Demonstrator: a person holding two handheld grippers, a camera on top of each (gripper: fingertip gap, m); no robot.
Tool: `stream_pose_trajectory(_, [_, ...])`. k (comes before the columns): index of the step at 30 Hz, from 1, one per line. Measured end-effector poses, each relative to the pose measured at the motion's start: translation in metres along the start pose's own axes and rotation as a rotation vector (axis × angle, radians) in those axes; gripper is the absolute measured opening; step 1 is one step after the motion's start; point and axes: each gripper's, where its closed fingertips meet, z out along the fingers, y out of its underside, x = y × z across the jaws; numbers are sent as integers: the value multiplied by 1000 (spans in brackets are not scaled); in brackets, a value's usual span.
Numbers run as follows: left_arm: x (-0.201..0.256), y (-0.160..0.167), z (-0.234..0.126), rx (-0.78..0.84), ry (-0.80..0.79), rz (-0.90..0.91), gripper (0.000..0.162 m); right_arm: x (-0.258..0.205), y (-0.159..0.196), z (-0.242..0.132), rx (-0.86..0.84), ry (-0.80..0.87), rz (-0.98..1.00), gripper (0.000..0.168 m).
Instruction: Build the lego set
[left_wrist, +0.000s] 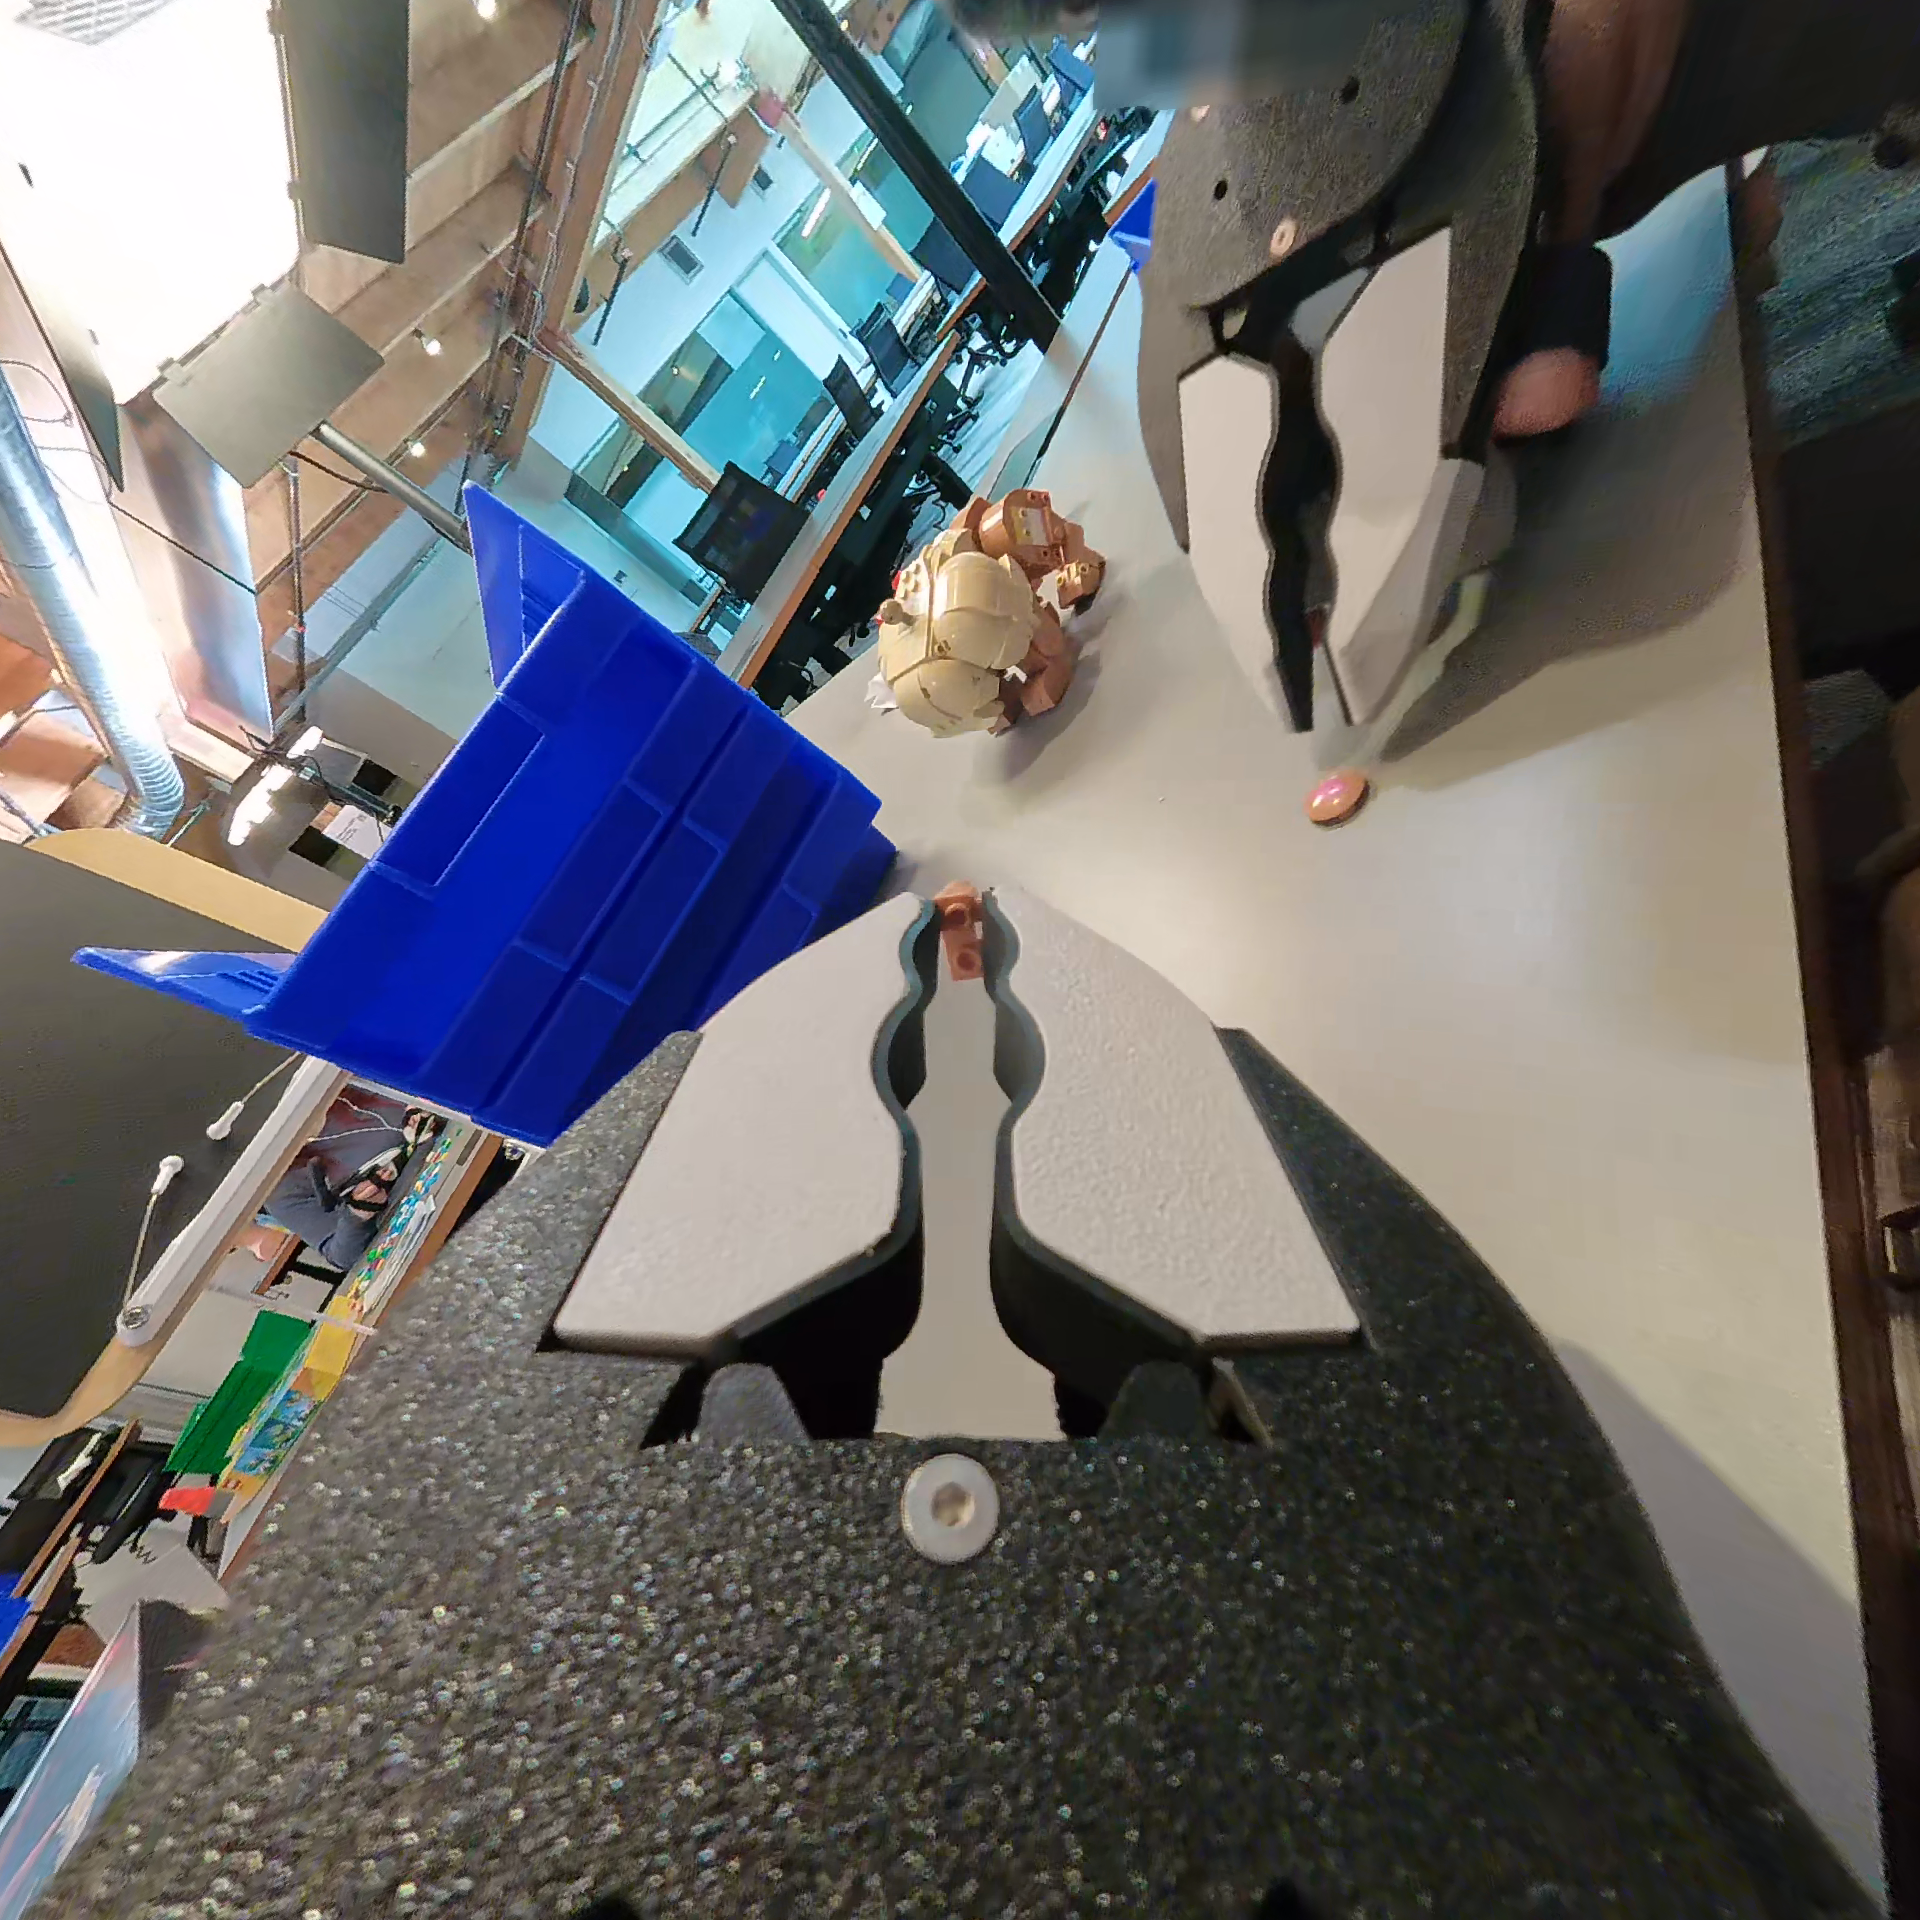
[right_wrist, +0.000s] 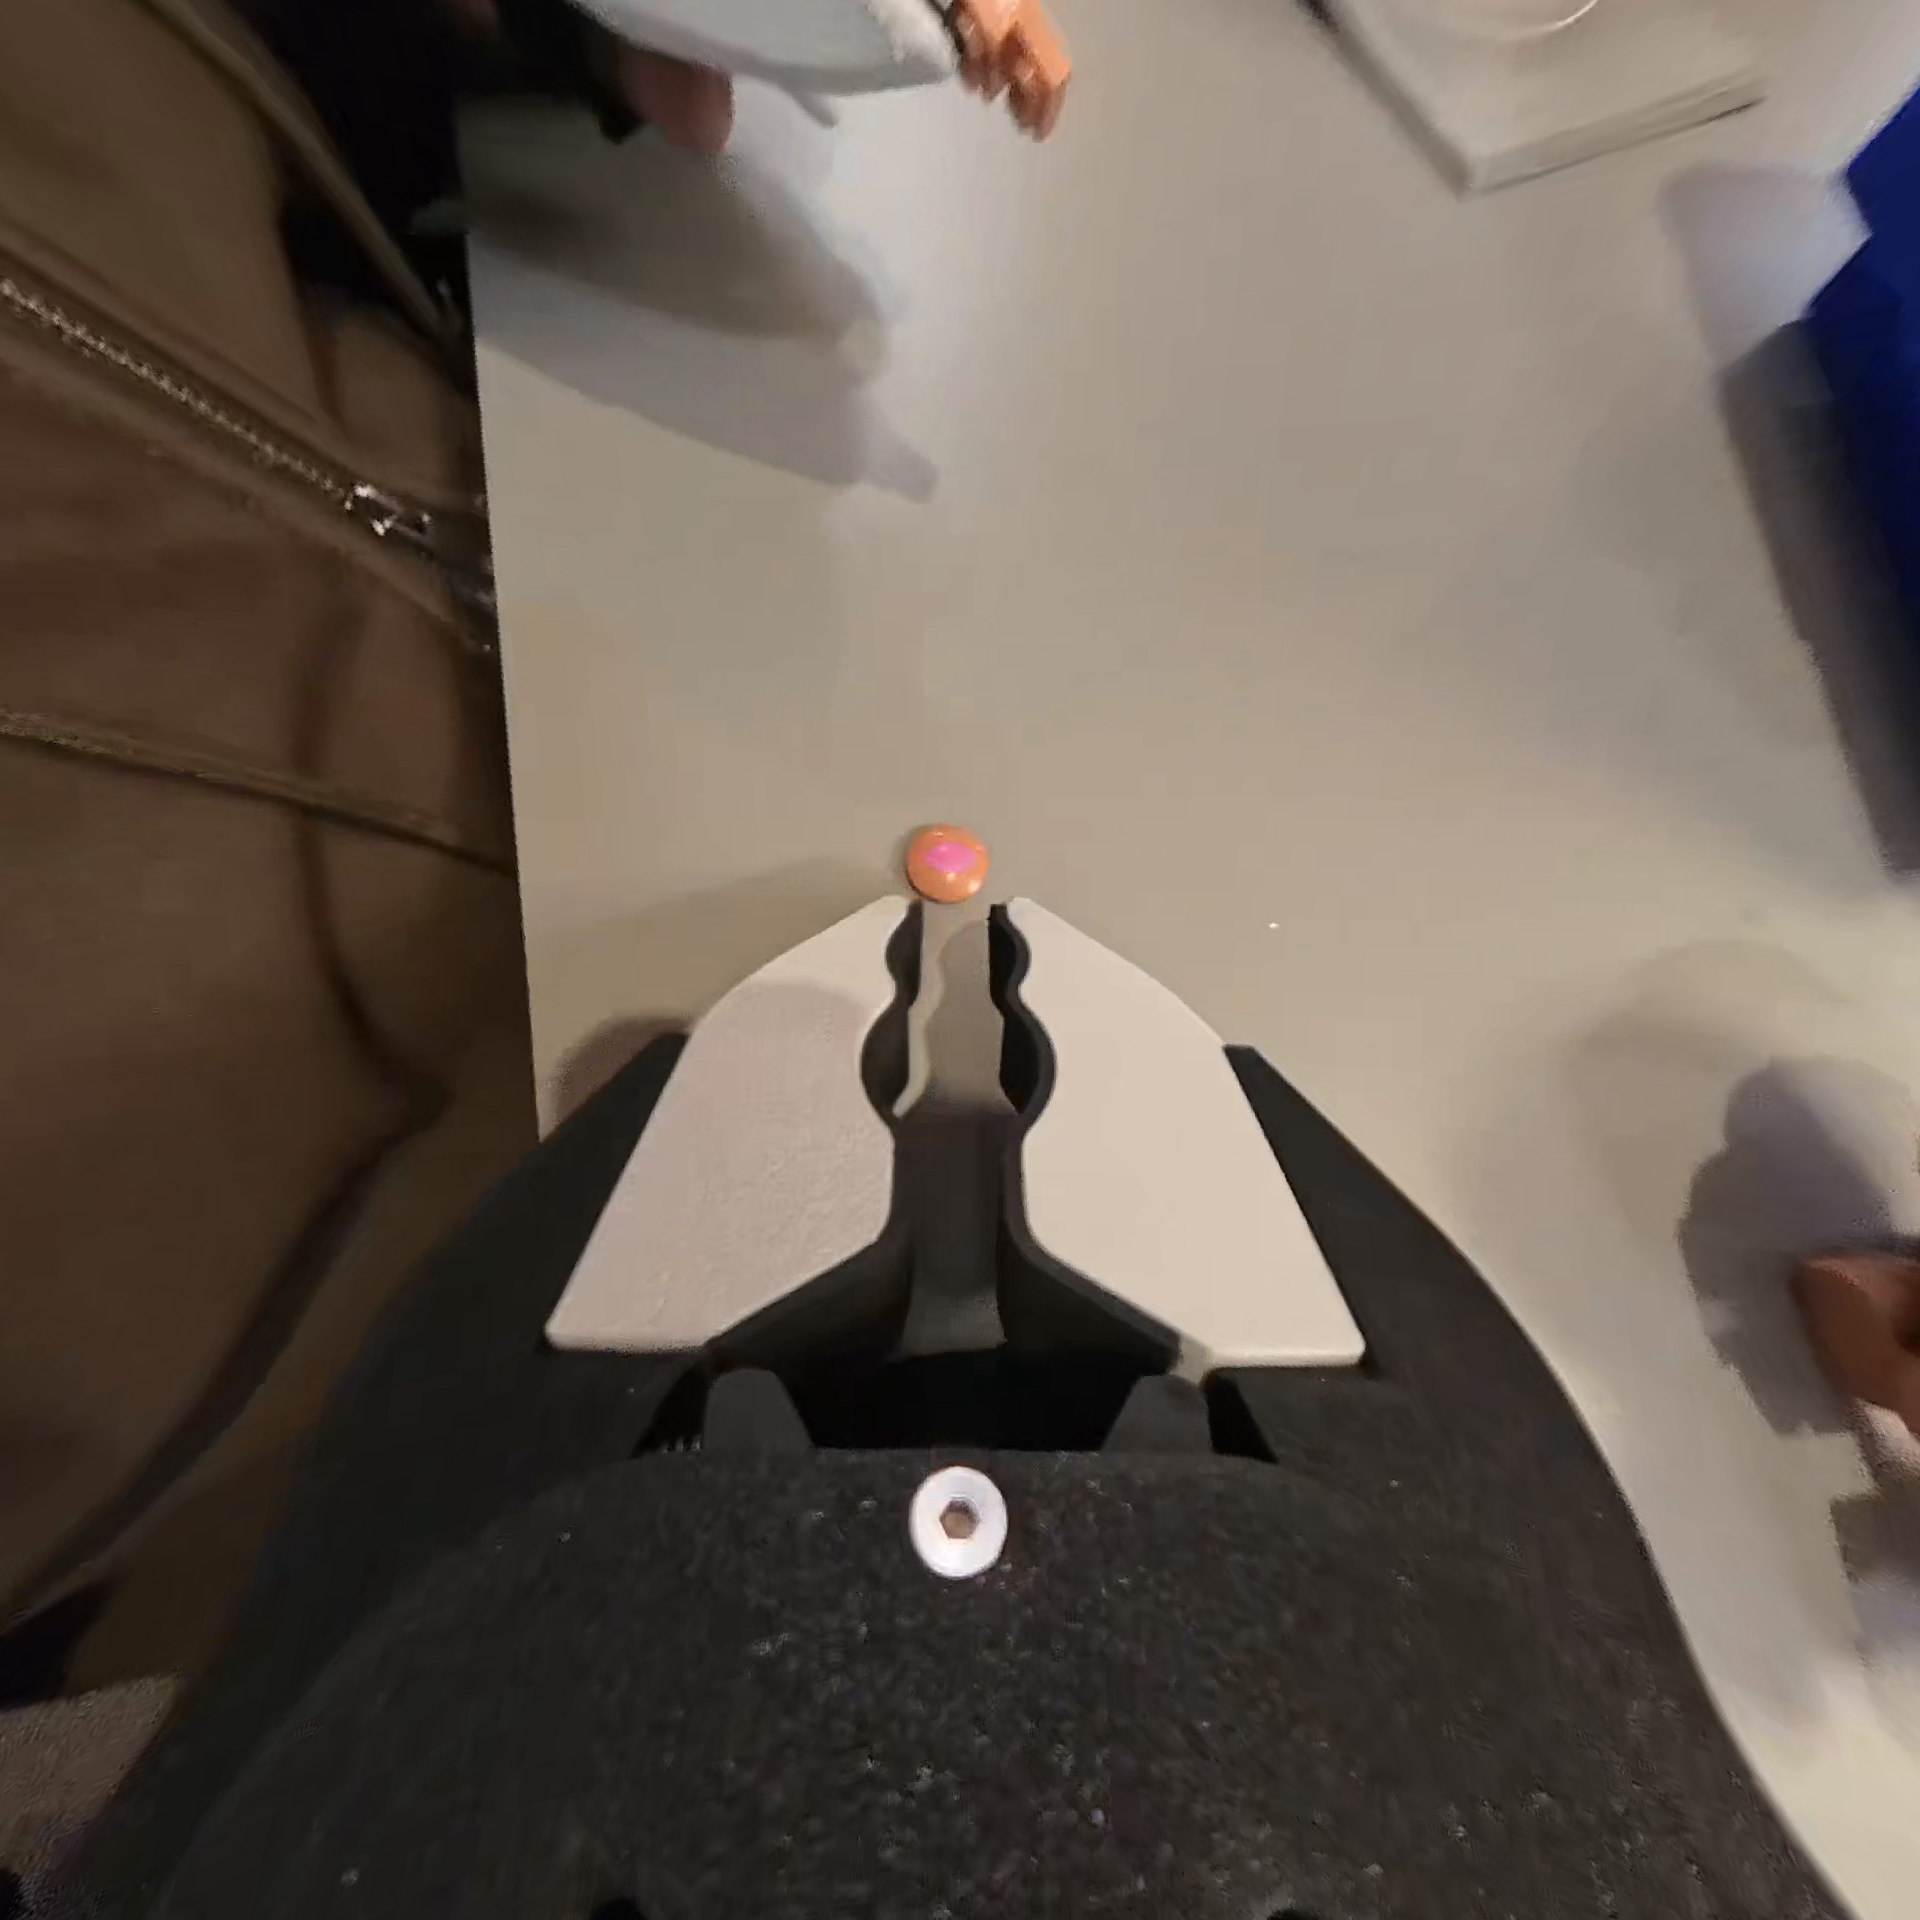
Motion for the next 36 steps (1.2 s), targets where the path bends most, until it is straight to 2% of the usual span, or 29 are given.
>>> stream_pose_trajectory(4, [1,0,0,2,4,0,7,-1,1,10,-58,-38,-10,27])
stream_pose_trajectory(13, [2,0,0,1,4,10,8,0,0,15,-143,-76,16,16])
stream_pose_trajectory(18, [3,1,0,-3,8,15,8,1,-4,20,-161,-82,7,25])
stream_pose_trajectory(23, [4,1,0,0,10,13,8,-3,-4,20,-167,-100,5,15])
stream_pose_trajectory(28, [-4,-8,-6,59,-12,-19,8,-1,-6,22,-142,-68,3,14])
stream_pose_trajectory(31, [-14,-21,-13,155,8,-145,7,0,-6,21,-103,-43,-14,14])
stream_pose_trajectory(36, [-54,-42,-22,347,98,-536,8,2,-9,18,-36,-31,12,14])
